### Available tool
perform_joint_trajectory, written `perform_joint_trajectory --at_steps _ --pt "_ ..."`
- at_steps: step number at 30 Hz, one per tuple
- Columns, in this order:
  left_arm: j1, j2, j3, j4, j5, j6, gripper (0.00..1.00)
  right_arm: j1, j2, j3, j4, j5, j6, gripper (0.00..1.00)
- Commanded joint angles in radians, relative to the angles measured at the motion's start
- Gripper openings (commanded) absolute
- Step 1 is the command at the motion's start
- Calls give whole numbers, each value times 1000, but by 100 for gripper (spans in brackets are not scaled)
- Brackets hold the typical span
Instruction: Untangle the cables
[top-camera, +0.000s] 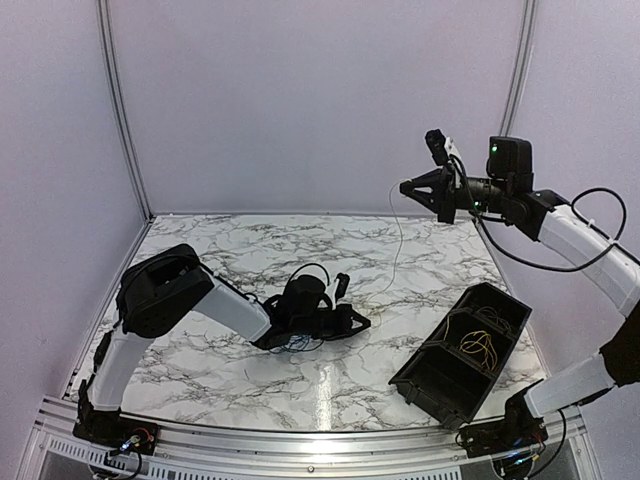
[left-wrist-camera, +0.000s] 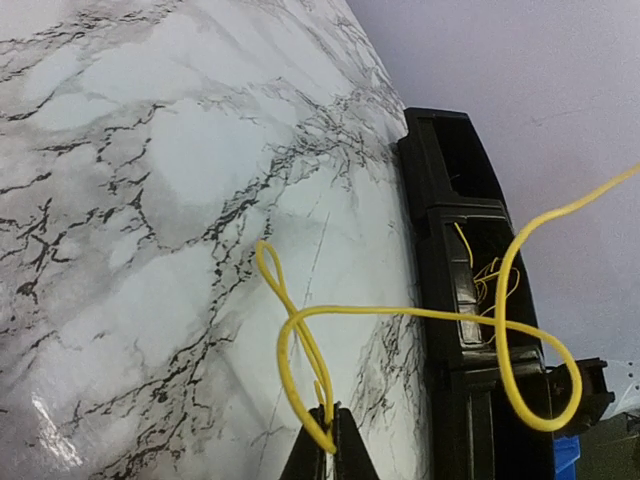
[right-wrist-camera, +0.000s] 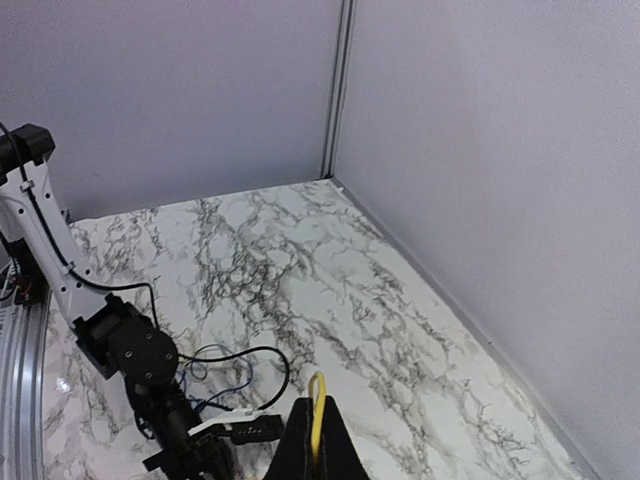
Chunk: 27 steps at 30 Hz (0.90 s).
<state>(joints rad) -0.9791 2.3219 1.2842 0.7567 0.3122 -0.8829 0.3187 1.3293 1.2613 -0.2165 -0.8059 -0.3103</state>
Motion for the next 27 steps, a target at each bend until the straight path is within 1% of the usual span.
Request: perform_joint_trajectory --at_steps 1,4,7,11,14,18,21,24,27 --pt "-9 -69 -74 24 32 41 0 -57 31 175 -33 119 -23 0" --pt "-13 -91 -123 28 40 60 0 -124 56 249 -12 168 18 0" --pt "-16 -100 -164 36 42 73 0 -154 73 284 0 185 56 0" --pt "-18 -113 -201 54 42 90 0 -155 72 263 7 187 76 0" --pt "-21 -153 -217 54 36 129 0 -155 46 236 -23 185 58 0" --pt "-21 -243 -214 37 24 177 0 -161 -7 220 -159 225 -26 0" --pt "-26 -284 -182 15 6 200 0 -168 -64 163 -273 264 -121 0" --pt "-35 -287 -130 6 -14 206 0 -170 -140 86 -399 339 -260 0" --pt "-45 -243 -45 -21 -39 196 0 -171 -221 6 -518 430 -413 0"
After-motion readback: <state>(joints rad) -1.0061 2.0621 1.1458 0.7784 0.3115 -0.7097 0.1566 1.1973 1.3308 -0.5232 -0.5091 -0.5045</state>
